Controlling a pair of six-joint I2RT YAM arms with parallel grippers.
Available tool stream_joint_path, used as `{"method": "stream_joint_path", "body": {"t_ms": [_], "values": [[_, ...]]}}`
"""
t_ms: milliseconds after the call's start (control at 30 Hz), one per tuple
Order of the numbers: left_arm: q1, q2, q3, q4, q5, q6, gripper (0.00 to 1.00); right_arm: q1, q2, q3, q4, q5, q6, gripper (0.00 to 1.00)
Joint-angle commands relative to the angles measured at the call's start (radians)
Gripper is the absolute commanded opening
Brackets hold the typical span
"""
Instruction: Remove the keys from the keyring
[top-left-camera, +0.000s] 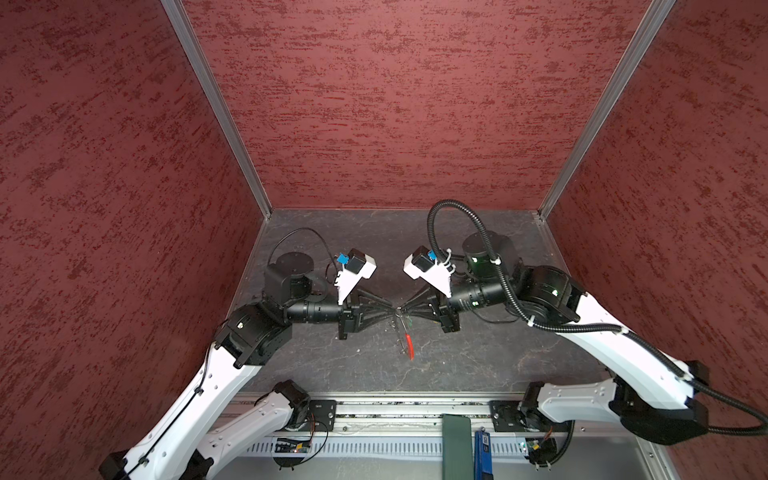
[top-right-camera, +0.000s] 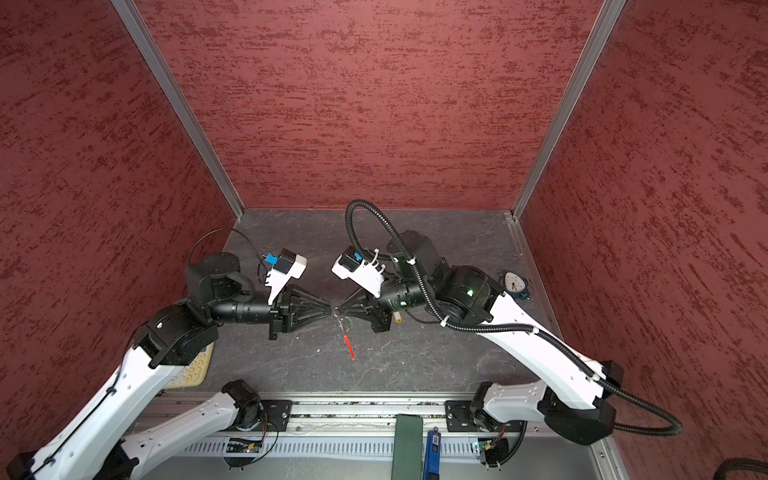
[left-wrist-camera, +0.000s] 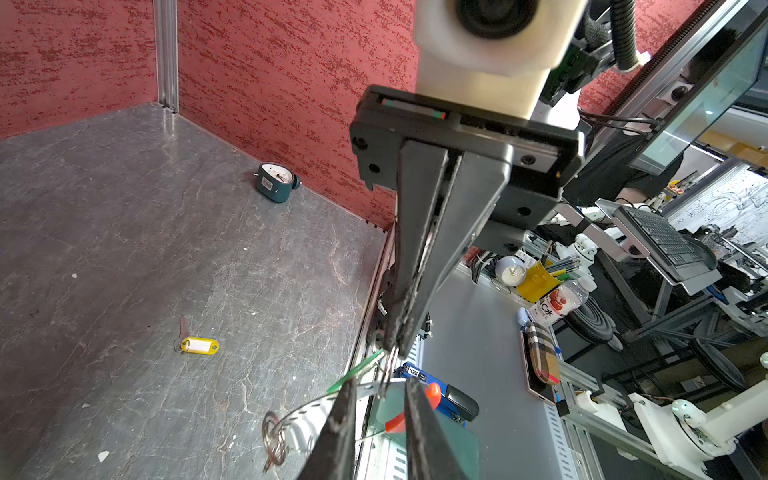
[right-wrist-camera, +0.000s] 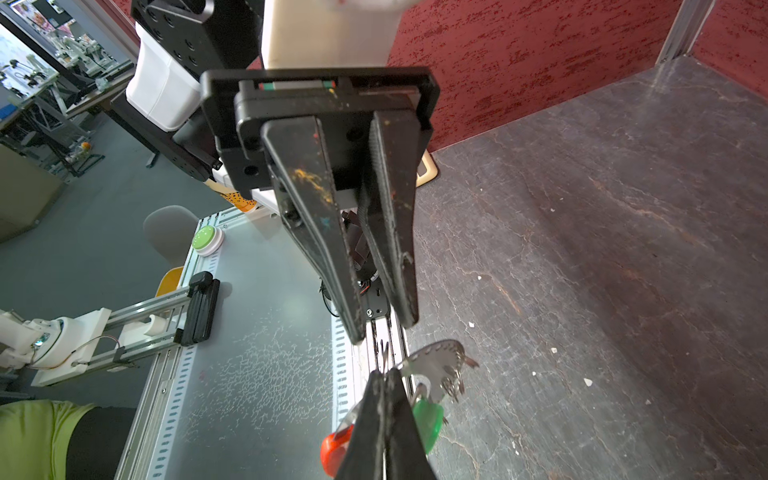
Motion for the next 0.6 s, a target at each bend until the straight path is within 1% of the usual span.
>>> {"method": "stream_joint_path", "body": {"t_ms": [0,100,267,567], "values": [[0.001,0.007,0.023,0.003,0.049,0.017,0.21,0.006,0.0,0.029,0.017,-0.026,-0.03,0.0],[0.0,0.004,0.019,0.014,0.083,0.015,0.15,0.006,-0.003,0.017,0.033,0.001,-0.027,0.0],[-0.006,0.008,0.013,0.016,0.104,0.015,0.11,0.007,-0.006,0.004,0.055,0.029,-0.018,0.0],[-0.011,0.012,0.008,0.03,0.125,0.011,0.12,0.006,0.006,-0.007,0.062,0.047,-0.015,0.0]]}}
